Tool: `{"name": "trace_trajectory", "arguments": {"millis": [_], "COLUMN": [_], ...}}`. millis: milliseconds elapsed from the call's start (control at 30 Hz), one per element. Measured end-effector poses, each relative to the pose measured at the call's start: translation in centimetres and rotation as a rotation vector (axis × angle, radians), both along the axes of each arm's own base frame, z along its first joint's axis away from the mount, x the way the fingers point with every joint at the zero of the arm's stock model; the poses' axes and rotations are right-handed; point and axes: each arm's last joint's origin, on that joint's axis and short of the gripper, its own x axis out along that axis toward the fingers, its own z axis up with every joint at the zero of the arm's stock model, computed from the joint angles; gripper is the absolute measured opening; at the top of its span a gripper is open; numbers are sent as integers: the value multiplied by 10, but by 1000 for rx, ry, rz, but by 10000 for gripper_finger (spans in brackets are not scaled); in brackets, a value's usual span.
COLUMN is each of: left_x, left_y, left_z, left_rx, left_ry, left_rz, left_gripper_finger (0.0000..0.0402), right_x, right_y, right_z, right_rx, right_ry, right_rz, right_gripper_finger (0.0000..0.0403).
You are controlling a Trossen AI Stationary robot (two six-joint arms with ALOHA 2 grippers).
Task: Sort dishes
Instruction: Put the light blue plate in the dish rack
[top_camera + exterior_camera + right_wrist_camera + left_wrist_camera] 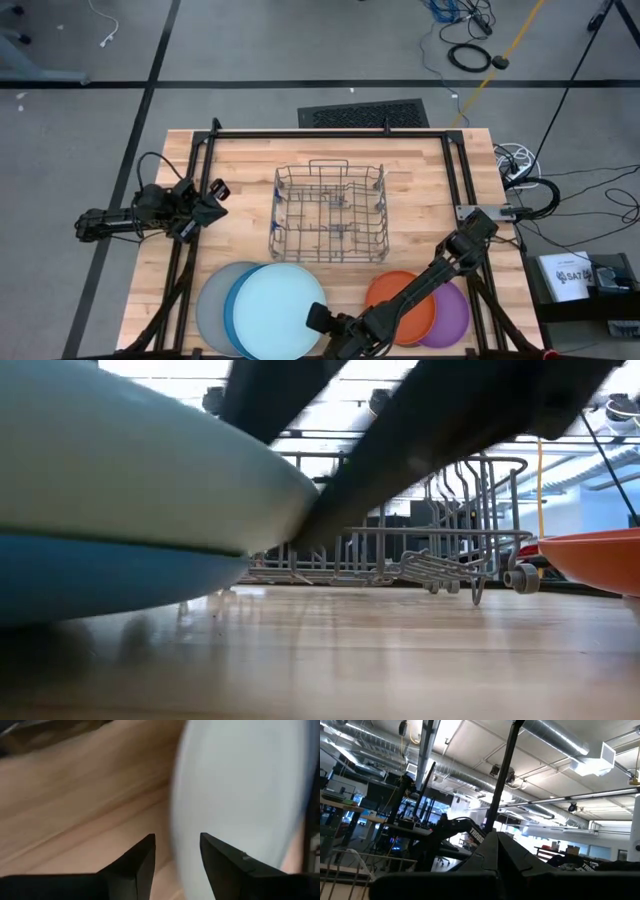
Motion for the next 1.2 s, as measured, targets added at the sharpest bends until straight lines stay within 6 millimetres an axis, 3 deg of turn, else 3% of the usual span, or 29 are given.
{"name": "trace_trajectory", "arguments": {"millis": [300,500,1033,1200], "left_x": [1,1,1,1], "left_y": [0,0,0,0], "left_z": [-1,-1,-1,-1], "left_rx": [-1,-1,-1,-1], "left_ry": [13,13,13,13], "left_rz": [0,0,0,0], "left_gripper_finger": [2,2,2,2], "right_x": [9,7,-3,-6], "right_y": [-3,1,6,5], "right_z": [-29,-26,-17,-8], "right_rx": [-88,-133,-160,-140], "right_ry": [-23,-71,-52,-49], "right_rz": [-49,-61,-21,-34], "right_gripper_finger": [87,12,27,7]}}
